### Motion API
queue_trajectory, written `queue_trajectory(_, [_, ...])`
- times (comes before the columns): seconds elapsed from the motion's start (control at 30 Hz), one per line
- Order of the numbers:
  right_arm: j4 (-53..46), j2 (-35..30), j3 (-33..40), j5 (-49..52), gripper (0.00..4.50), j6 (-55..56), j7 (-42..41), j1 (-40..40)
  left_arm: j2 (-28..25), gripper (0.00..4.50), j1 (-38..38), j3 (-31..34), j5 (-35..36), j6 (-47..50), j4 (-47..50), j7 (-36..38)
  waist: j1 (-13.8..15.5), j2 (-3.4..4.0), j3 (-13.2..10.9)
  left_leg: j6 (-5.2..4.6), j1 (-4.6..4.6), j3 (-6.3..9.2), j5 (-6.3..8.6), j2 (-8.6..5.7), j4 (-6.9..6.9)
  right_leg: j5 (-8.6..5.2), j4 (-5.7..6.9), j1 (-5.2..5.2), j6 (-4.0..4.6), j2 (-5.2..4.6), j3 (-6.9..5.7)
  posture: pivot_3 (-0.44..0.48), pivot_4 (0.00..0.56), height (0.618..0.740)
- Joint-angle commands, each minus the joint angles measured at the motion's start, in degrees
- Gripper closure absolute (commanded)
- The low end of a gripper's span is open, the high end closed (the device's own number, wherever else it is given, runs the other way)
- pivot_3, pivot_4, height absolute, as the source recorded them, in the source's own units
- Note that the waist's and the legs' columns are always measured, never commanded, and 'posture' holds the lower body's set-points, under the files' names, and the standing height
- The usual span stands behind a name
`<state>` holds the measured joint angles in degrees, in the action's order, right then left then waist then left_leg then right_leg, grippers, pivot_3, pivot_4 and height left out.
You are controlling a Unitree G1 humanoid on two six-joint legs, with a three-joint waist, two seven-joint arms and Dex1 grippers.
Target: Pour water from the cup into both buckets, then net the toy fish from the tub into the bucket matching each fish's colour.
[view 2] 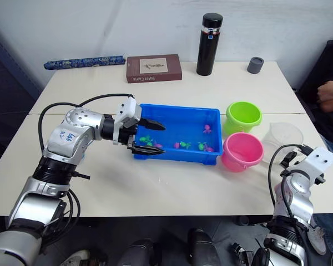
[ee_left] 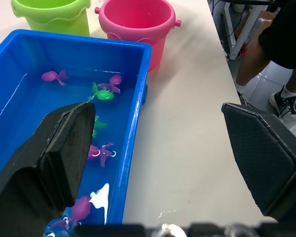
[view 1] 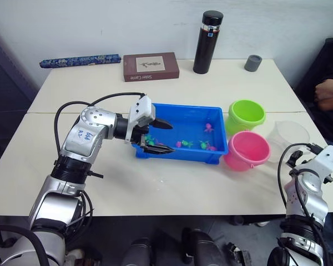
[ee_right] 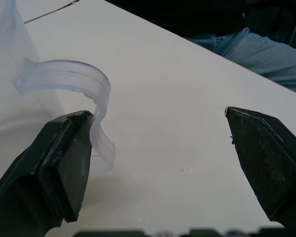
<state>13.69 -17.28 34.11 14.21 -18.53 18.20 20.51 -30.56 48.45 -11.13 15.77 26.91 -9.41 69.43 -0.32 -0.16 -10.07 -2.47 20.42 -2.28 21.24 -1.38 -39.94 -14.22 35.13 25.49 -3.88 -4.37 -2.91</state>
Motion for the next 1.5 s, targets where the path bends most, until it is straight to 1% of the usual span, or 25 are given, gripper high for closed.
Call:
queue_trajectory(0.03, [-0.8,-1.3,-0.1,-0.9,1.32,2.4,0.0,0.4,-1.1,0.0,-0.3,2.1,1.2,0.2,2.5,-0.4,0.1,0.0,0.0,0.0,0.0,0.0,0.0,0.0,0.0,0.0,0.0,0.0,0.0,0.0,0.0,0.0,0.15,0.74])
queue_trajectory(0.07, [-0.8,-1.3,-0.2,-0.8,1.75,2.5,0.0,0.4,-1.1,0.0,-0.4,2.2,1.2,0.3,2.6,-0.4,0.1,0.0,0.0,0.0,0.0,0.0,0.0,0.0,0.0,0.0,0.0,0.0,0.0,0.0,0.0,0.0,0.15,0.74])
queue_trajectory(0.1, [-0.7,-1.3,-0.2,-0.7,2.38,2.7,-0.1,0.4,-1.2,0.0,-0.4,2.1,1.2,0.3,2.6,-0.5,0.1,0.0,0.0,0.0,0.0,0.0,0.0,0.0,0.0,0.0,0.0,0.0,0.0,0.0,0.0,0.0,0.15,0.74])
queue_trajectory(0.23, [-0.8,-1.3,-0.4,-0.5,4.4,3.0,-0.3,0.4,-1.3,0.0,-0.7,2.1,1.4,0.6,3.1,-0.8,0.1,0.01,0.0,0.01,0.0,0.0,0.0,0.0,0.0,0.0,0.0,0.0,0.0,-0.01,0.0,0.0,0.15,0.74])
queue_trajectory(0.27, [-0.8,-1.4,-0.4,-0.4,4.47,3.0,-0.4,0.4,-1.3,0.0,-0.8,2.1,1.4,0.7,3.2,-0.9,0.1,0.0,0.0,0.0,0.0,0.0,0.0,0.0,-0.01,0.0,0.0,-0.01,0.0,-0.01,0.0,0.0,0.15,0.74])
queue_trajectory(0.33, [-0.7,-1.6,-0.4,-0.3,4.47,3.2,-0.4,0.3,-1.3,0.0,-0.9,2.0,1.4,0.8,3.3,-1.0,0.4,0.0,0.0,0.0,-0.01,0.02,0.0,0.0,-0.03,0.0,0.0,-0.04,0.0,-0.01,-0.01,0.0,0.15,0.74])
queue_trajectory(0.53, [-1.2,-2.0,-0.3,0.0,4.47,3.2,-0.3,-0.2,-1.1,0.0,-1.0,2.1,1.3,1.0,3.6,-1.1,0.2,0.0,0.0,0.0,0.0,0.02,-0.01,-0.01,-0.02,0.01,-0.02,-0.04,-0.01,-0.03,0.0,0.0,0.15,0.74])
queue_trajectory(0.7, [-3.5,-2.3,0.4,0.7,4.47,3.1,-1.0,-1.6,-0.7,0.0,-0.9,2.2,1.6,0.9,3.3,-1.1,0.3,0.0,0.0,0.01,0.0,0.03,-0.02,-0.01,-0.02,0.01,-0.01,-0.03,-0.01,-0.03,-0.02,0.0,0.15,0.74])
queue_trajectory(0.97, [-12.3,-5.3,2.0,6.2,4.47,0.0,-8.1,-5.6,1.1,0.0,0.7,3.5,3.7,0.9,1.0,-0.6,0.2,0.02,0.0,0.0,0.02,0.03,-0.02,-0.01,-0.01,0.01,-0.02,-0.03,-0.02,-0.03,-0.01,0.0,0.15,0.74])
queue_trajectory(1.03, [-14.5,-6.6,2.4,7.4,4.47,-0.6,-10.8,-7.0,1.7,0.0,1.3,3.7,4.1,0.6,0.0,-0.4,0.2,0.05,0.0,0.0,0.02,0.03,-0.02,-0.01,-0.01,0.01,-0.02,-0.03,-0.02,-0.02,-0.01,0.0,0.15,0.74])
queue_trajectory(1.23, [-19.8,-13.4,3.6,9.7,4.47,-4.6,-18.0,-11.1,2.9,0.0,3.2,3.7,4.1,-1.8,-4.0,0.9,0.3,0.12,0.0,-0.02,0.02,0.01,-0.02,-0.01,0.0,0.01,-0.03,-0.02,-0.02,-0.01,-0.01,0.0,0.15,0.74])
queue_trajectory(1.37, [-21.8,-17.8,3.9,10.5,4.47,-6.2,-22.5,-11.7,3.4,0.0,4.2,3.8,4.1,-3.4,-6.2,1.9,0.3,0.12,0.0,-0.03,0.01,0.01,-0.02,-0.01,0.0,0.02,-0.02,-0.02,-0.03,0.01,-0.01,0.0,0.15,0.74])
queue_trajectory(1.5, [-23.2,-22.2,2.9,9.2,4.47,-6.9,-26.7,-12.3,3.6,0.0,4.8,3.7,4.0,-4.6,-7.6,3.2,0.3,0.12,0.0,-0.04,0.02,-0.01,-0.01,-0.01,-0.01,0.02,-0.03,-0.02,-0.03,0.01,0.0,0.0,0.15,0.74])
